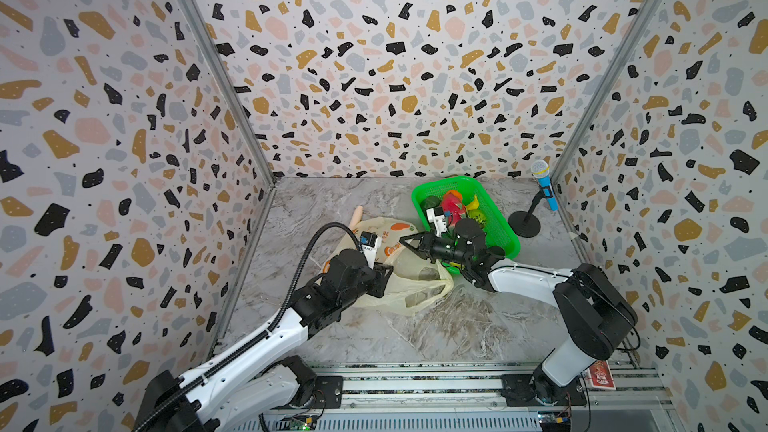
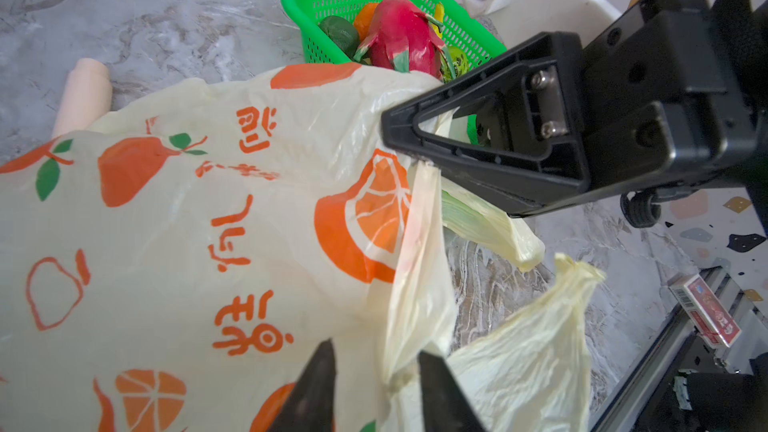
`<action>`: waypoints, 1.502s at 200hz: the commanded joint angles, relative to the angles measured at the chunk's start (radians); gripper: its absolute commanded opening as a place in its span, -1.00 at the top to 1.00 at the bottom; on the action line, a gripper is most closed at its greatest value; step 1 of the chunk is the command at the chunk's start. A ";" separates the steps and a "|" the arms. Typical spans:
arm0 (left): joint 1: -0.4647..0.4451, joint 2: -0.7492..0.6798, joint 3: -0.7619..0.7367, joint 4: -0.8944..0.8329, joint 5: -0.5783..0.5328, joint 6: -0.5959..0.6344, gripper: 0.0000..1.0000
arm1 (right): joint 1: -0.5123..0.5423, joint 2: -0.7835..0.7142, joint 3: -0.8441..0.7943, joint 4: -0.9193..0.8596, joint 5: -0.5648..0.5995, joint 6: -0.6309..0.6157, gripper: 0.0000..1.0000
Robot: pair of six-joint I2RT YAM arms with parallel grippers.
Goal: Place the fruits into the plastic bag
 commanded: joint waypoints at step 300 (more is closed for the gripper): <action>0.222 0.092 0.072 0.140 0.456 -0.184 1.00 | -0.060 -0.014 0.641 -0.877 0.129 -0.677 -0.39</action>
